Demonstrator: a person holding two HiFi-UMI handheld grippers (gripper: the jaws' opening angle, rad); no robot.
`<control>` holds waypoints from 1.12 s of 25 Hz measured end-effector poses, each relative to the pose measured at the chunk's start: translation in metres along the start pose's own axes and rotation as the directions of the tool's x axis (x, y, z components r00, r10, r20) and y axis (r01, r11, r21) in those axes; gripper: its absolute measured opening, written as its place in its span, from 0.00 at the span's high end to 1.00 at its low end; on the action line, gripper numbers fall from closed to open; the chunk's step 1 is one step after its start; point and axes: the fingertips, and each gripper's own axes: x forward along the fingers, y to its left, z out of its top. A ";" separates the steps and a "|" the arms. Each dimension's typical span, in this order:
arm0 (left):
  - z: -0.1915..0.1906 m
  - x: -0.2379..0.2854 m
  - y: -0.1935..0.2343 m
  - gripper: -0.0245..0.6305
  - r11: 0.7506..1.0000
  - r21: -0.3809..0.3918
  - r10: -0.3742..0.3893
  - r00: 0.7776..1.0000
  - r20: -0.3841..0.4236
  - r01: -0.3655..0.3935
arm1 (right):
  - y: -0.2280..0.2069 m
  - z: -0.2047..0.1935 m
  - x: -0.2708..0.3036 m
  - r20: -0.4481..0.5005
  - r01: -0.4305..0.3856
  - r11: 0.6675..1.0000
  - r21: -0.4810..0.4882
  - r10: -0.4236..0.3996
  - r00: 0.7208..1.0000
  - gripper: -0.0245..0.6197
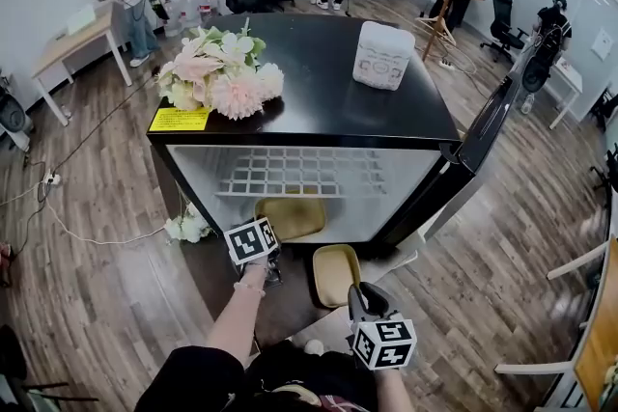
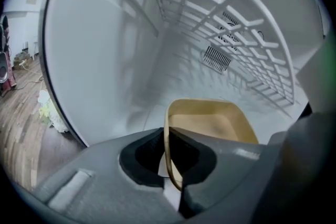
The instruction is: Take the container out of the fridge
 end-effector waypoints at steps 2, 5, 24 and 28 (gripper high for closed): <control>0.000 -0.008 0.000 0.94 1.000 0.003 -0.007 1.000 0.009 0.007 | 0.001 -0.001 -0.001 -0.004 -0.004 1.000 -0.004 0.004 1.000 0.84; 0.000 -0.020 0.002 0.94 0.999 -0.024 -0.025 0.999 0.025 0.025 | 0.006 0.000 -0.002 0.010 -0.018 1.000 -0.012 0.019 1.000 0.86; -0.030 -0.097 0.027 0.95 1.000 -0.011 0.002 0.997 0.073 -0.001 | 0.032 0.006 -0.017 0.140 -0.060 0.996 -0.066 0.068 0.988 0.95; -0.040 -0.106 0.031 0.95 1.000 -0.029 -0.006 0.998 0.067 0.008 | 0.033 0.001 -0.019 0.131 -0.044 0.995 -0.084 0.055 0.990 0.95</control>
